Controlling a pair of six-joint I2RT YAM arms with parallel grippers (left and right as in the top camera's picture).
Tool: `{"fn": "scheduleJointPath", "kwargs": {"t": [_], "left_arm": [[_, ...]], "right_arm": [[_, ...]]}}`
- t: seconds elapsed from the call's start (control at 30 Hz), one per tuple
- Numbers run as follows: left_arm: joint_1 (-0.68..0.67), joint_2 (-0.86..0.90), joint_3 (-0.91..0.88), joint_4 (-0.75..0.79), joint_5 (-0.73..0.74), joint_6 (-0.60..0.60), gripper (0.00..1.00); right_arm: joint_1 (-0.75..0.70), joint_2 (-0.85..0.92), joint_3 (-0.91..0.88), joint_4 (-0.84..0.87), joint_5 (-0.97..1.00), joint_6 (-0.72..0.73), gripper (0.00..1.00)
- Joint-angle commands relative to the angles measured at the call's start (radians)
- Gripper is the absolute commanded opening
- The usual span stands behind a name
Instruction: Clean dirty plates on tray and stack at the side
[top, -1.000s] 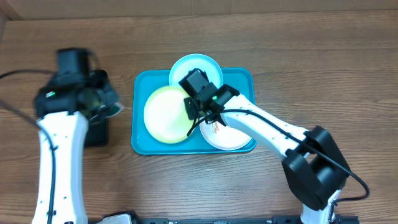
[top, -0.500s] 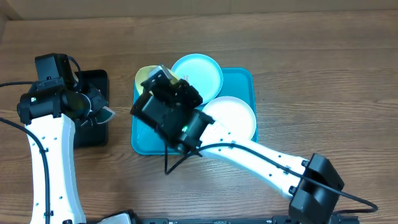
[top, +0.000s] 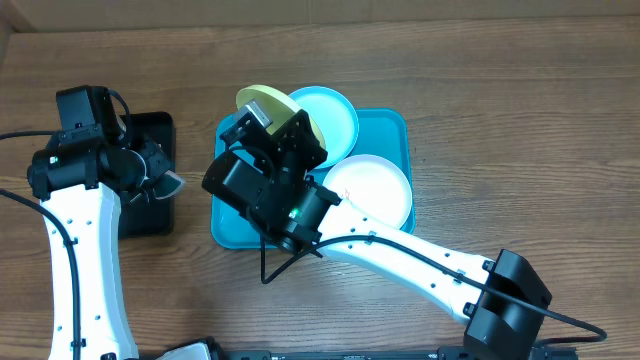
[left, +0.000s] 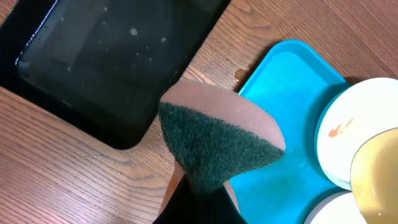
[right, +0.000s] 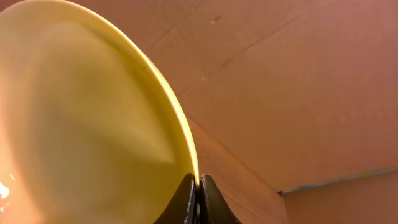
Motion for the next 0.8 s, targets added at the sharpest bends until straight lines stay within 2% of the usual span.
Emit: {"fn": "scheduleJointPath", "kwargs": {"t": [0.0,0.1,0.13,0.17,0.2,0.27,0.33,0.37,0.6,0.67,0.77], "left_arm": [[0.006,0.003,-0.007,0.009,0.014,0.020,0.04],[0.005,0.003,-0.007,0.011,0.014,0.020,0.04],[0.005,0.004,-0.007,0.010,0.014,0.020,0.04],[0.005,0.003,-0.007,0.009,0.014,0.020,0.04],[0.005,0.003,-0.007,0.008,0.014,0.020,0.04],[0.005,0.004,-0.007,0.008,0.014,0.020,0.04],[0.005,0.004,-0.007,0.007,0.014,0.020,0.04],[0.005,0.004,-0.007,0.008,0.014,0.020,0.04],[0.005,0.003,-0.007,0.008,0.014,0.020,0.04],[0.005,0.003,-0.007,0.008,0.014,0.020,0.04],[0.005,0.004,-0.007,0.009,0.014,0.020,0.04]], "right_arm": [[0.010,-0.033,0.025,0.004,0.032,0.049,0.04],[-0.009,-0.033,0.021,-0.079,-0.156,0.242,0.04],[-0.031,-0.032,0.011,-0.101,-0.301,0.301,0.04],[-0.086,-0.022,-0.022,-0.097,-0.550,0.331,0.04],[-0.116,-0.014,-0.036,-0.096,-0.629,0.341,0.04],[-0.171,-0.004,-0.042,-0.138,-0.708,0.433,0.04],[-0.232,-0.012,-0.037,-0.203,-0.747,0.584,0.04],[-0.305,-0.032,-0.024,-0.237,-0.833,0.657,0.04],[-0.694,-0.068,-0.016,-0.269,-1.405,0.614,0.04],[-0.822,-0.062,-0.027,-0.318,-1.468,0.573,0.04],[-0.962,-0.061,-0.054,-0.384,-1.434,0.528,0.04]]}}
